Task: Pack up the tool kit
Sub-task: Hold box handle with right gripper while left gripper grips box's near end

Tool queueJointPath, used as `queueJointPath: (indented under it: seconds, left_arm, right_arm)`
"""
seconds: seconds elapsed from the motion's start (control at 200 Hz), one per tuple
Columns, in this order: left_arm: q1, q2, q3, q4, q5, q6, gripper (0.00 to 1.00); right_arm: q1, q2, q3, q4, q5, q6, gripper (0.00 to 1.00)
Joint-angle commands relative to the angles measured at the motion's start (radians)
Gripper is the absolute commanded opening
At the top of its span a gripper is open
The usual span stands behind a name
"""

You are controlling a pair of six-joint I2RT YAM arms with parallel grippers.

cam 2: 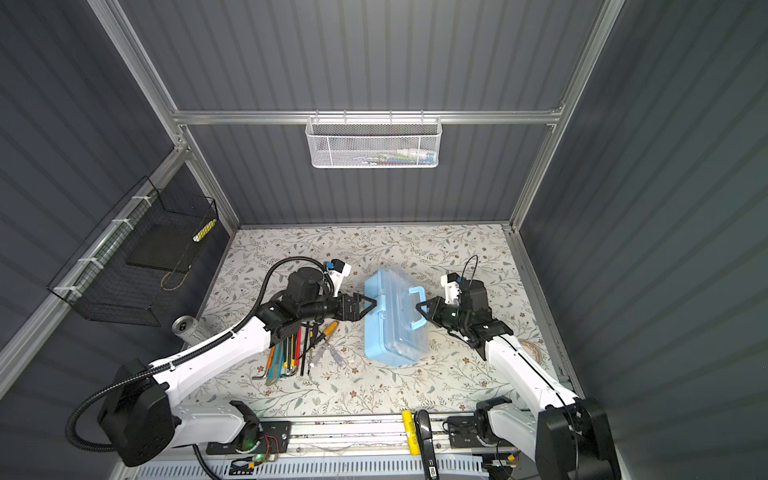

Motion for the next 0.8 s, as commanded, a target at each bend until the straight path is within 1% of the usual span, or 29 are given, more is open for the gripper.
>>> queueJointPath:
  seconds: [0.0, 0.08, 0.17, 0.31, 0.425, 0.54, 0.635, 0.796]
  left_arm:
    - [-0.028, 0.033, 0.037, 0.001, -0.011, -0.033, 1.0]
    - [-0.041, 0.047, 0.063, -0.019, -0.019, -0.059, 0.99]
    - [-0.051, 0.068, 0.115, -0.083, -0.033, -0.076, 0.99]
    - [-0.06, 0.086, 0.18, -0.154, -0.055, -0.127, 1.0]
    - [-0.074, 0.102, 0.207, -0.156, -0.053, -0.181, 1.0]
    - [-0.113, 0.147, 0.231, -0.174, -0.066, -0.196, 1.0]
    - [-0.125, 0.18, 0.236, -0.176, -0.042, -0.22, 0.99]
    - [-0.129, 0.198, 0.245, -0.189, -0.045, -0.206, 0.99]
  right_arm:
    - [0.0, -0.002, -0.03, -0.046, 0.07, -0.104, 0.0]
    - [0.0, -0.003, -0.041, -0.032, 0.083, -0.11, 0.0]
    - [0.0, 0.002, -0.048, -0.016, 0.088, -0.113, 0.0]
    - [0.0, 0.009, -0.049, 0.011, 0.076, -0.11, 0.0]
    - [0.001, 0.018, -0.046, 0.018, 0.076, -0.113, 0.0]
    - [0.002, 0.022, -0.047, 0.027, 0.079, -0.112, 0.0]
    - [0.004, 0.021, -0.052, 0.038, 0.082, -0.109, 0.0]
    - [0.008, 0.021, -0.057, 0.037, 0.084, -0.109, 0.0]
